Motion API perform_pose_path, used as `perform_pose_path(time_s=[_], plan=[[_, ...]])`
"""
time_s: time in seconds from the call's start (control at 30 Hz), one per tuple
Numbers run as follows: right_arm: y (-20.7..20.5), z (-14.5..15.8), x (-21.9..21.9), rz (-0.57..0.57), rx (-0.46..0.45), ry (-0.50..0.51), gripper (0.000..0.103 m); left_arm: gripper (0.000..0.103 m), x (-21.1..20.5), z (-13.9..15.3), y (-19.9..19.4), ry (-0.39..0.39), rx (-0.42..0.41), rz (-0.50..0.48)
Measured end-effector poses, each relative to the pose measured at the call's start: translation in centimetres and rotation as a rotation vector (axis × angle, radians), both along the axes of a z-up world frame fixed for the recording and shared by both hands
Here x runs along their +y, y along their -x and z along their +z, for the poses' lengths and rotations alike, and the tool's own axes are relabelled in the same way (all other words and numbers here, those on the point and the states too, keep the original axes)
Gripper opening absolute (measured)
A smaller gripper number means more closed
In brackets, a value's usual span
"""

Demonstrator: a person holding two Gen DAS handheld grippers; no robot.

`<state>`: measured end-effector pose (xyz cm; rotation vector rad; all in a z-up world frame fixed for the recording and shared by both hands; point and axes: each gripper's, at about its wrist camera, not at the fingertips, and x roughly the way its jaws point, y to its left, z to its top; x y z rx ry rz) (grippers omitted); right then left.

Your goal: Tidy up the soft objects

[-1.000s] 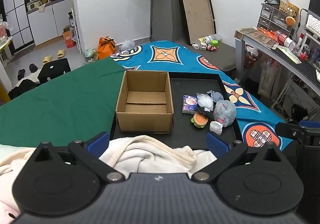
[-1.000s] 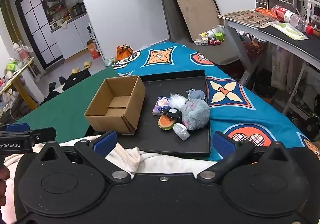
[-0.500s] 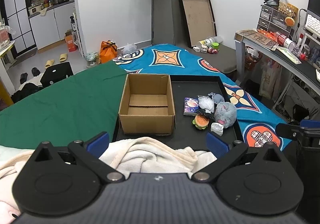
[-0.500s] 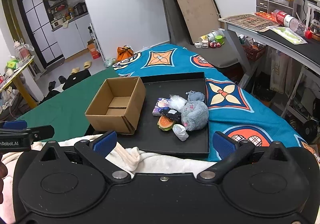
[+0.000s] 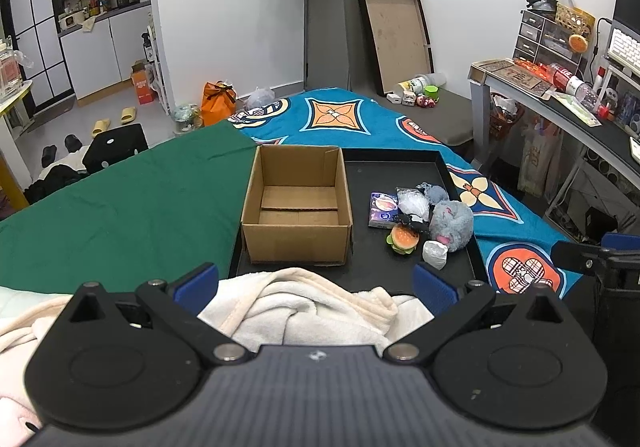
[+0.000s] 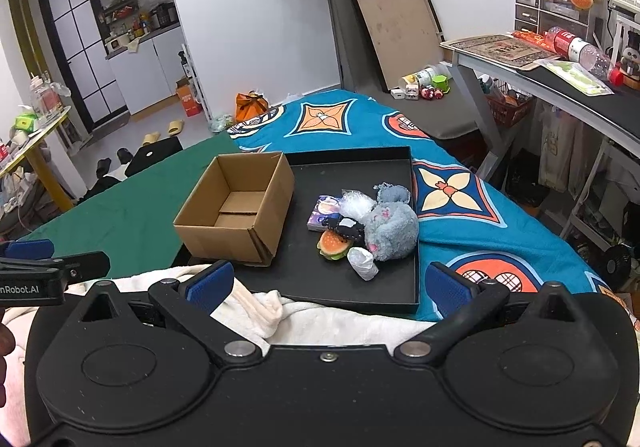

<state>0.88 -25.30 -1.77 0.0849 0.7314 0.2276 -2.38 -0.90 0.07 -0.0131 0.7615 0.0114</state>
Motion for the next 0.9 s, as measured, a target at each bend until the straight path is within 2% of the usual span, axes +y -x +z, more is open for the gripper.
perform_pose_path(time_s=[0.9], plan=[[0.64,-0.34,-0.32,-0.008,0.0,0.004,0.103,0.102,0.09,0.01,0.79,-0.022,-0.009,0.003]])
